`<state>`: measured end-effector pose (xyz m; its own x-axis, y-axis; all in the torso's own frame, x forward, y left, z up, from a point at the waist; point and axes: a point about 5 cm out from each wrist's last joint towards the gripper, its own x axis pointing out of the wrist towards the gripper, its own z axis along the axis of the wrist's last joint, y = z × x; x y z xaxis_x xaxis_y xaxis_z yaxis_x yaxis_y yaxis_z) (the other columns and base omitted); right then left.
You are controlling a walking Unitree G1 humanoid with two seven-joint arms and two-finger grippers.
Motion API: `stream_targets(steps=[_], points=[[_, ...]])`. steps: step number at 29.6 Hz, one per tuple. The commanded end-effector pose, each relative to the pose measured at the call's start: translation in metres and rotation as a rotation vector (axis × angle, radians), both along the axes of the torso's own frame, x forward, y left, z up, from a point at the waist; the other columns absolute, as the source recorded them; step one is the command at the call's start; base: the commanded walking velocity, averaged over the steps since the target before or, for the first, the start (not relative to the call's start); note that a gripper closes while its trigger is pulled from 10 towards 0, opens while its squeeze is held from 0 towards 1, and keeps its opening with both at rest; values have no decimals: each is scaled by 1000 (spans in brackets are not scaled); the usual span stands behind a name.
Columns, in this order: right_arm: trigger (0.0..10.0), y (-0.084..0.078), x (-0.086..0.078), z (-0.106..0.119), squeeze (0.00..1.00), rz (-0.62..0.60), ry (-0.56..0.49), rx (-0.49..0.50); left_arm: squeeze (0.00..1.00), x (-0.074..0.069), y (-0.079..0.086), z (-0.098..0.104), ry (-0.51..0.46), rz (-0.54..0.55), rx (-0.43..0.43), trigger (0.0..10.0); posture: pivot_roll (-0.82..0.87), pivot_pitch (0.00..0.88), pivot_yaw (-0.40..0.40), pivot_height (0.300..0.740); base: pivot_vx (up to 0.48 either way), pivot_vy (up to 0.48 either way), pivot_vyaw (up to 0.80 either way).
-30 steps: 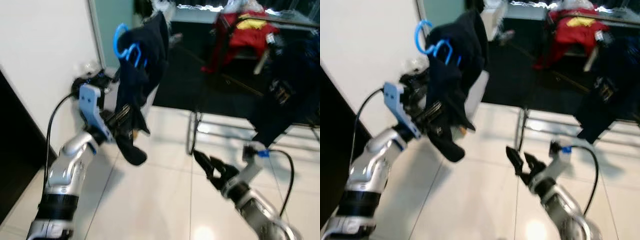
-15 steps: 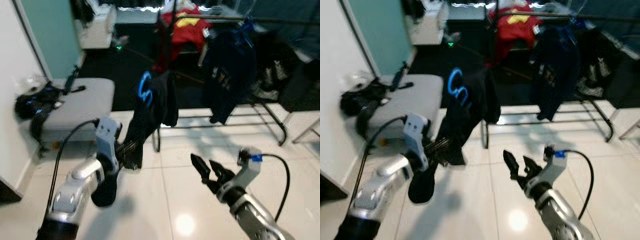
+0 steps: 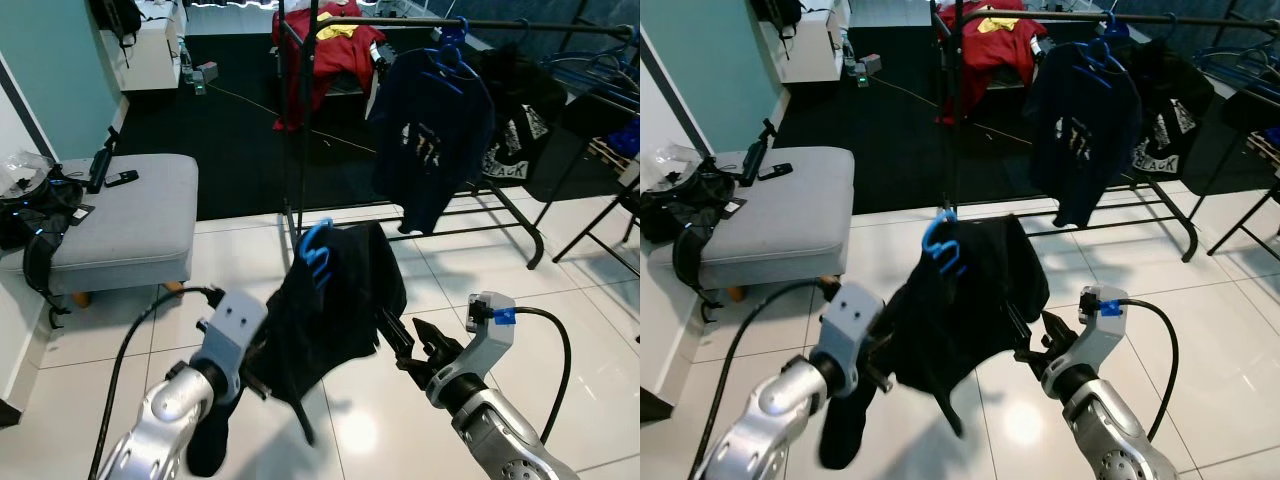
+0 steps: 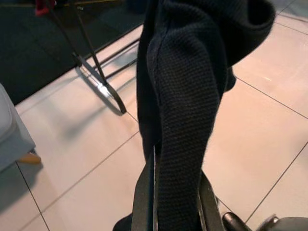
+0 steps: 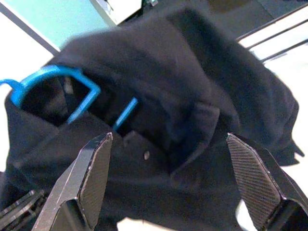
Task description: Hang hanger
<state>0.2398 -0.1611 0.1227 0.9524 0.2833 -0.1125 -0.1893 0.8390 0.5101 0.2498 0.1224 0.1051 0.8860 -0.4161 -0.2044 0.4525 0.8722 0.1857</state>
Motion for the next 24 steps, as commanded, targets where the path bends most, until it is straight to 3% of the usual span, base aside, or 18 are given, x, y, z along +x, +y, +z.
stream_targets(steps=[1, 24], points=[[10000, -2, -1, -5, 0, -12, 15, -12, 0, -1, -10, 11, -48, -7, -22, 10000, -32, 94, -5, 740, 341, 0, 0], [10000, -3, 5, -4, 0, -20, 5, 10, 0, 1, -12, 13, -38, 66, -20, 10000, -24, 114, -11, 740, 368, 0, 0]])
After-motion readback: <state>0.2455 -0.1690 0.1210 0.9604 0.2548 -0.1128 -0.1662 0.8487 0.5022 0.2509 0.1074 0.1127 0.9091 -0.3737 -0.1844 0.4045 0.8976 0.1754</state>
